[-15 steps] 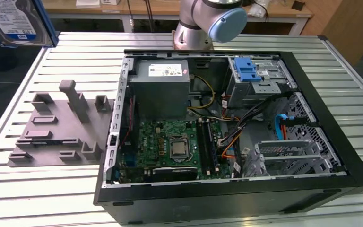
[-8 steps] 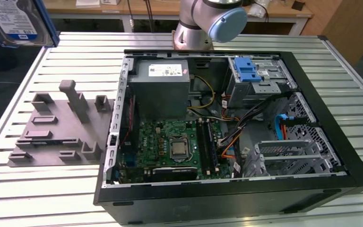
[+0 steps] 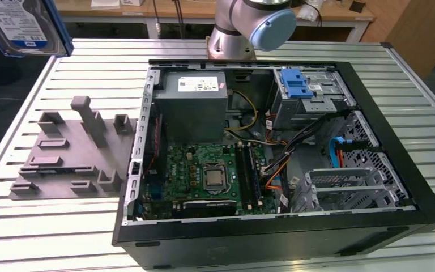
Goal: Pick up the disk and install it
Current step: 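Pick up the disk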
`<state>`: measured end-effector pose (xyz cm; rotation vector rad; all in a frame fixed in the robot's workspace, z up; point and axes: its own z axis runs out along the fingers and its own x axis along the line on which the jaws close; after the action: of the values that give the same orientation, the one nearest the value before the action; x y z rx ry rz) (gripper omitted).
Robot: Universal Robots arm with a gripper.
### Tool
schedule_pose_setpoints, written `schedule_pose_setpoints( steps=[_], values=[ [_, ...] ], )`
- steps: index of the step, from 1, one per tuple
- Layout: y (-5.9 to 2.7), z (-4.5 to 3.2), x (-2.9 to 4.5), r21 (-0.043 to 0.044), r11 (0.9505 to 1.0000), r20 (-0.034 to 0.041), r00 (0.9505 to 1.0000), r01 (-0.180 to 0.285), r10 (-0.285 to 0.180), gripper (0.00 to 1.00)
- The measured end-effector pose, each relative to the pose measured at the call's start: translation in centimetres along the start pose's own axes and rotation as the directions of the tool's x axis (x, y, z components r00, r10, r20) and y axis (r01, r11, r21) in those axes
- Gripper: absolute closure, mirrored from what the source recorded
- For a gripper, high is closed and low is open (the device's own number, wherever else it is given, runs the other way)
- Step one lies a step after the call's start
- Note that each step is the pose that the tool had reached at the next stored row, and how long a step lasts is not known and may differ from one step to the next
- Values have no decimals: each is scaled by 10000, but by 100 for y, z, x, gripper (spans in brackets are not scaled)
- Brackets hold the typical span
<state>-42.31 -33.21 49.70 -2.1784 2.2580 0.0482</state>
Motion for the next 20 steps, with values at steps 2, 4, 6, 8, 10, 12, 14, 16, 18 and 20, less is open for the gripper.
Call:
schedule_pose_setpoints(
  steps=[2,4,6,8,10,12,14,16,18,20],
  values=[
    [-17,-1,-1,-1,10000,0,10000,0,0,64],
    [-32,-1,-1,-1,10000,-1,10000,0,0,64],
    [-47,-1,-2,0,10000,0,10000,0,0,64],
    [-62,-2,-2,-1,10000,0,10000,0,0,64],
    [-76,-2,-3,0,10000,0,10000,-1,1,64],
    [-88,-2,-3,0,10000,0,10000,0,0,64],
    [-99,-2,-4,0,10000,0,10000,0,0,64],
    [-110,-3,-4,-1,10000,0,10000,0,0,64],
    [-120,-3,-5,-1,10000,0,10000,0,0,64],
    [-130,-3,-5,0,10000,0,10000,0,0,64]
  ],
)
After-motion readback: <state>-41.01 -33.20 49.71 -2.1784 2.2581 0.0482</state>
